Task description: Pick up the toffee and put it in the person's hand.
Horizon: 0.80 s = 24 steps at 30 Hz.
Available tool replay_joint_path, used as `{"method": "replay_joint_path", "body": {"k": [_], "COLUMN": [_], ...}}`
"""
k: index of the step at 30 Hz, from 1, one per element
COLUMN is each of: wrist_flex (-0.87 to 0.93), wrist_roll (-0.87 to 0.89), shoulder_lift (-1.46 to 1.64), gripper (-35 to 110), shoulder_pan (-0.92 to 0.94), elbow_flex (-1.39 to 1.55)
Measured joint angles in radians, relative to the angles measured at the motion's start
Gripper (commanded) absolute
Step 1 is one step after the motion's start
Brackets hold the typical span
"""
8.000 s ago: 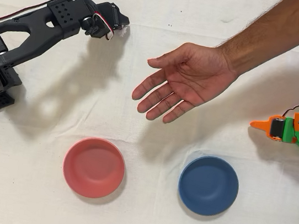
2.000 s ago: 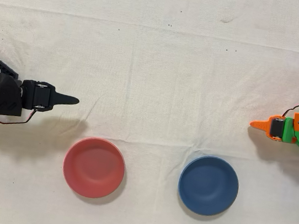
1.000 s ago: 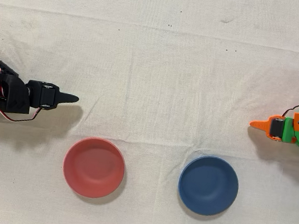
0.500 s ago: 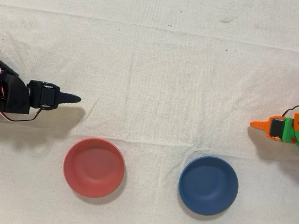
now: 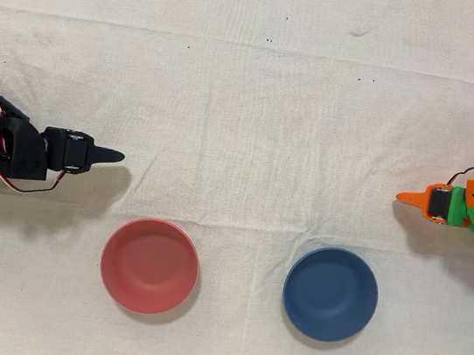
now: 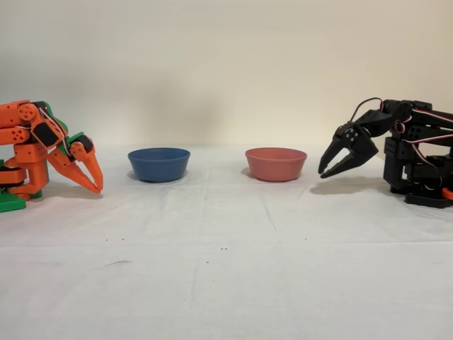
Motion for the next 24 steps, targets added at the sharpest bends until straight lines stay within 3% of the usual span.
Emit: {"method": "replay_joint_path", "body": {"k": [24], "wrist_flex": [0.018], "wrist_roll": [-0.017], "shoulder_lift": [0.0], "gripper": [0], "shoulder_pan": [0.0], "elbow_flex": [0.0]}}
